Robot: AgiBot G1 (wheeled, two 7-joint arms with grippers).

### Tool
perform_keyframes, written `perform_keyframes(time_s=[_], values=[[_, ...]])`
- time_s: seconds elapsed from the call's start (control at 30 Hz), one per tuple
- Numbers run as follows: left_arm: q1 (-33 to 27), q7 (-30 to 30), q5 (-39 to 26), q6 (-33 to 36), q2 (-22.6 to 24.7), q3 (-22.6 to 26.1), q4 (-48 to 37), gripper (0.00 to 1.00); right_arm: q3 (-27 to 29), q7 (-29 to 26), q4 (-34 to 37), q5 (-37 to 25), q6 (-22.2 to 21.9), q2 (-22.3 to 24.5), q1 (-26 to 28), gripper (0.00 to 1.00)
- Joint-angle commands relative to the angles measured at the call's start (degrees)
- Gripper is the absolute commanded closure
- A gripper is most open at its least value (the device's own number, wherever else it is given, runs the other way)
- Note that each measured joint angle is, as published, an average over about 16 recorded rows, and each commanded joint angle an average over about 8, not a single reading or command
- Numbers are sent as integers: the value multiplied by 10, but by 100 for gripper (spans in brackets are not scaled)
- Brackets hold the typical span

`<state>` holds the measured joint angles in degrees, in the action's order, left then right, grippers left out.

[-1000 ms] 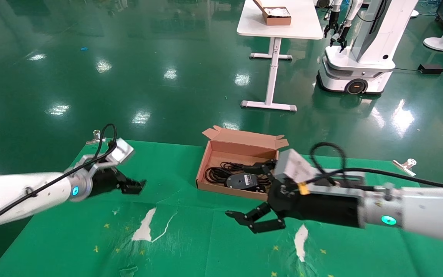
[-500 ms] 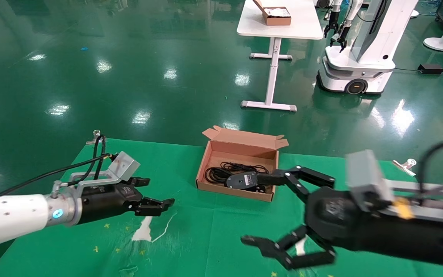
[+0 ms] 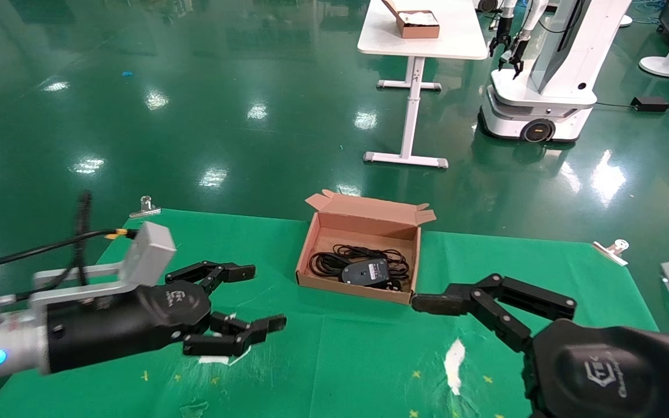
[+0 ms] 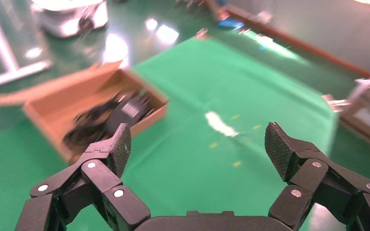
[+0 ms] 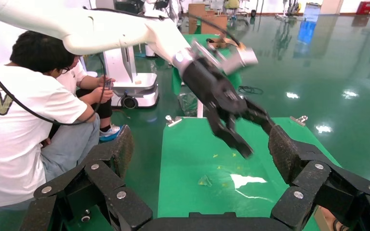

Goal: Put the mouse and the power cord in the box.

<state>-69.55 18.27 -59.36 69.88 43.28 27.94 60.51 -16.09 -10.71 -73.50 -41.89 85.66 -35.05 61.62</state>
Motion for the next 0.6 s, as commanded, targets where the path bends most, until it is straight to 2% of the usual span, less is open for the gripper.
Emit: perform_keyframes(time_s=[0.03,0.4,0.6], values=[[12,-11,26,23,-12,-18,19,0,0,0,0,0,0,0,0,0],[75,-70,165,148,-77,-112,123,0,1,0,-1,2,1,1,-1,0],[91,-82,201,180,-94,-135,149,0,2,0,-2,4,3,2,-2,0]])
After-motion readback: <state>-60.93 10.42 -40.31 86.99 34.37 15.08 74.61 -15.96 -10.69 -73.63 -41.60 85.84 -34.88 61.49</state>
